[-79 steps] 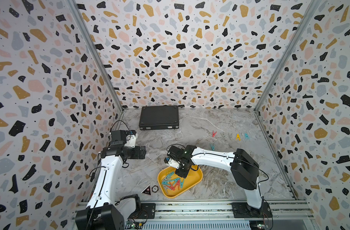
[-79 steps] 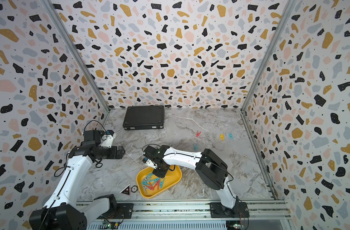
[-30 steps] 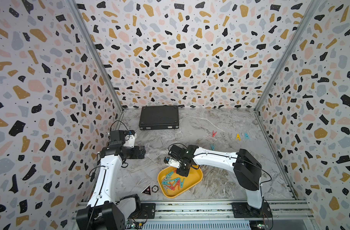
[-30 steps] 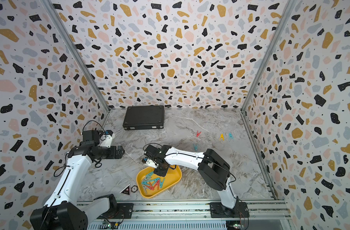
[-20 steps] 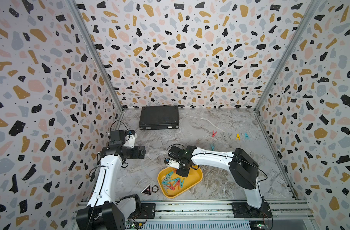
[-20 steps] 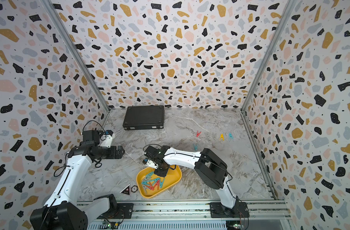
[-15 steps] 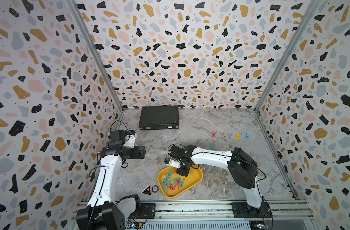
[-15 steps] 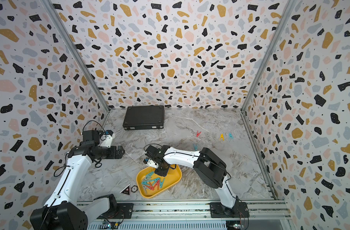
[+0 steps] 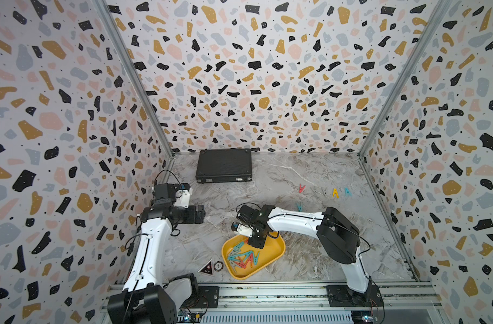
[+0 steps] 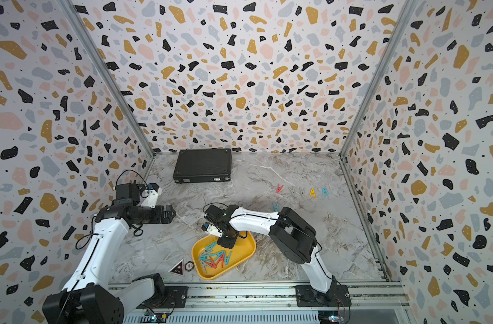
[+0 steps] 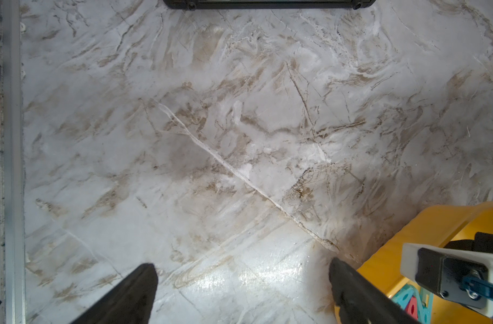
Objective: Take the clothespins out of the storage box
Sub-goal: Pick up the clothespin from the storage box, then place the clothespin at the center of the board.
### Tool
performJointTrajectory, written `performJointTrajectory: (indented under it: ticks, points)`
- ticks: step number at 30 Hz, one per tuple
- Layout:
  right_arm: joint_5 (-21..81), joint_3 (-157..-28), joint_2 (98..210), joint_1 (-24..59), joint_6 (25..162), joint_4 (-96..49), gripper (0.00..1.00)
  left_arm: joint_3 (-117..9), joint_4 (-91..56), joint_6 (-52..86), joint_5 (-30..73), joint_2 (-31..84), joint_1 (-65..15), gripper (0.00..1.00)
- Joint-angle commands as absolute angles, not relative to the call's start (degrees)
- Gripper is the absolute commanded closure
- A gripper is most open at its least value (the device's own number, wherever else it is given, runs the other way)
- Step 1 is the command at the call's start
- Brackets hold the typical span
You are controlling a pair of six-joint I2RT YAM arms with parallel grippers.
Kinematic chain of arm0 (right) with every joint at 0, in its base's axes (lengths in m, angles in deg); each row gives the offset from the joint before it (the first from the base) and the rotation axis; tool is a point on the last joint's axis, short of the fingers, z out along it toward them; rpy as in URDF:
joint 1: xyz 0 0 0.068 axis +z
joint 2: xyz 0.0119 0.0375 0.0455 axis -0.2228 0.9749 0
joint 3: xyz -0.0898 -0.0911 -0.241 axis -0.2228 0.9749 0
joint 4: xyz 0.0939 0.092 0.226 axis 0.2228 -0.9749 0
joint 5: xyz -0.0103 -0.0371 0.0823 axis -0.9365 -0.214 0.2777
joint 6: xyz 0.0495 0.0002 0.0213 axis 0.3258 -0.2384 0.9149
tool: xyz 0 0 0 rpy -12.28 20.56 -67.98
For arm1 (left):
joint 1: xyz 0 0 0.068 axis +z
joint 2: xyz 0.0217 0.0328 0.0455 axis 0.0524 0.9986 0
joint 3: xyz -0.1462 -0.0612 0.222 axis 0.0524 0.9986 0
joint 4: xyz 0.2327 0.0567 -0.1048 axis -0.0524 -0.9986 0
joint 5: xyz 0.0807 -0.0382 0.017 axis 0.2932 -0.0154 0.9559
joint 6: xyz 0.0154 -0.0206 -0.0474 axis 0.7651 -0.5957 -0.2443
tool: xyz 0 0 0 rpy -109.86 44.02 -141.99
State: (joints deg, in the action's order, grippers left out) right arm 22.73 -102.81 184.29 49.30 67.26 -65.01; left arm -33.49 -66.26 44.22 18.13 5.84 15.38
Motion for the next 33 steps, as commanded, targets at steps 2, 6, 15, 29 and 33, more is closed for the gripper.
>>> performJointTrajectory:
  ticks: [2,6,15,29,33]
  points:
    - [24.1,-102.6,181.7,49.5,67.7,-65.5,0.92,-33.5,-66.6,44.8,17.2,5.9,15.8,0.00]
    - [25.8,-101.6,178.2,49.5,67.6,-65.9,1.00,-33.6,-66.6,44.8,17.2,6.0,15.8,0.00]
    - [27.0,-99.0,168.5,49.5,70.1,-67.9,1.00,-33.6,-66.6,44.8,17.0,6.2,15.9,0.00]
    - [18.4,-84.1,148.2,28.8,89.8,-67.8,1.00,-33.7,-66.6,44.9,16.7,6.7,15.9,0.00]
    - [18.3,-79.4,145.8,18.5,94.1,-67.8,1.00,-33.7,-66.7,44.9,16.6,6.8,15.9,0.00]
